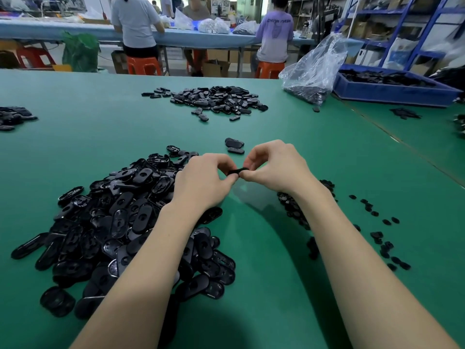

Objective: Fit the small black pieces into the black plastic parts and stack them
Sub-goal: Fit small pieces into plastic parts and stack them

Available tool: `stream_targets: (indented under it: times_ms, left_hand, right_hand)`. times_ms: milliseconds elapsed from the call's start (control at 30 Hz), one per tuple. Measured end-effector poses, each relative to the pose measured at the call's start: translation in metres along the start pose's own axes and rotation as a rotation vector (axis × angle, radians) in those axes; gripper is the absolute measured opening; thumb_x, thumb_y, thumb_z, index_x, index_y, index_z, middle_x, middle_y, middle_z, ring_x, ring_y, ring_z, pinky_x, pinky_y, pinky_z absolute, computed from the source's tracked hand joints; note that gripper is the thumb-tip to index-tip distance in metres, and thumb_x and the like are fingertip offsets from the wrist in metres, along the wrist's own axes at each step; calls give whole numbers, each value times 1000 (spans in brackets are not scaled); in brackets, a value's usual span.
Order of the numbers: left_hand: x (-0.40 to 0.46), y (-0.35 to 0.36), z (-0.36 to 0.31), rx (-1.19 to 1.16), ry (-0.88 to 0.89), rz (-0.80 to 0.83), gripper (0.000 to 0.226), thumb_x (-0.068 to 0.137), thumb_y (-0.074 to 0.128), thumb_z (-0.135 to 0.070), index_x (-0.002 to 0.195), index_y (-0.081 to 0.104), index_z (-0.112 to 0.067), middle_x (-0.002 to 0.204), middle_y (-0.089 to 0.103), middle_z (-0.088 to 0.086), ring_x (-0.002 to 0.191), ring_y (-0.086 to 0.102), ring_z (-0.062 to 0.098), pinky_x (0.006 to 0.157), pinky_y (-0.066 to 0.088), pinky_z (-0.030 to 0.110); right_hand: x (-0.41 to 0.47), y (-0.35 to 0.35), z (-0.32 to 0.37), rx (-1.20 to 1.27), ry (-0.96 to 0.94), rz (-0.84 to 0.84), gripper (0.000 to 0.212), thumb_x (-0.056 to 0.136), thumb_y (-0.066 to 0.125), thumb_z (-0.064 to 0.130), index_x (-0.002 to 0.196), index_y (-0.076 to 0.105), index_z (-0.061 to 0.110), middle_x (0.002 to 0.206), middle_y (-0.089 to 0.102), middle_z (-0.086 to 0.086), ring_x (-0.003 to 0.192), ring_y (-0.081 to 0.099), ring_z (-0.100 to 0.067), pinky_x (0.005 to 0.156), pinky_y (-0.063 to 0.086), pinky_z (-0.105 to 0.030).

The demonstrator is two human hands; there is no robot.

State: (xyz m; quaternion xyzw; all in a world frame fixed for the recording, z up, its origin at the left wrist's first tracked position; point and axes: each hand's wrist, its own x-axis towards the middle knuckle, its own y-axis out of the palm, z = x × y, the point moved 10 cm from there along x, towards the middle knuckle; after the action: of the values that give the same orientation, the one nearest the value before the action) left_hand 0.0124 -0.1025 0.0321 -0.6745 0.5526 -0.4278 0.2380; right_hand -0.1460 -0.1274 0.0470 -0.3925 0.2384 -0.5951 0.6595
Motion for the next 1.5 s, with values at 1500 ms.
stream_targets:
  times_ms: [1500]
  left_hand:
    - [4, 12, -1, -255, -42, 62, 4, 87, 73, -25, 84, 73, -22, 59, 53, -14, 50, 49, -9, 52, 34, 4]
  right_hand:
    - [-2, 27, -30, 530, 143, 56, 13, 80, 83, 14, 77, 70, 15, 58, 57, 8, 44, 44, 0, 44, 33, -10]
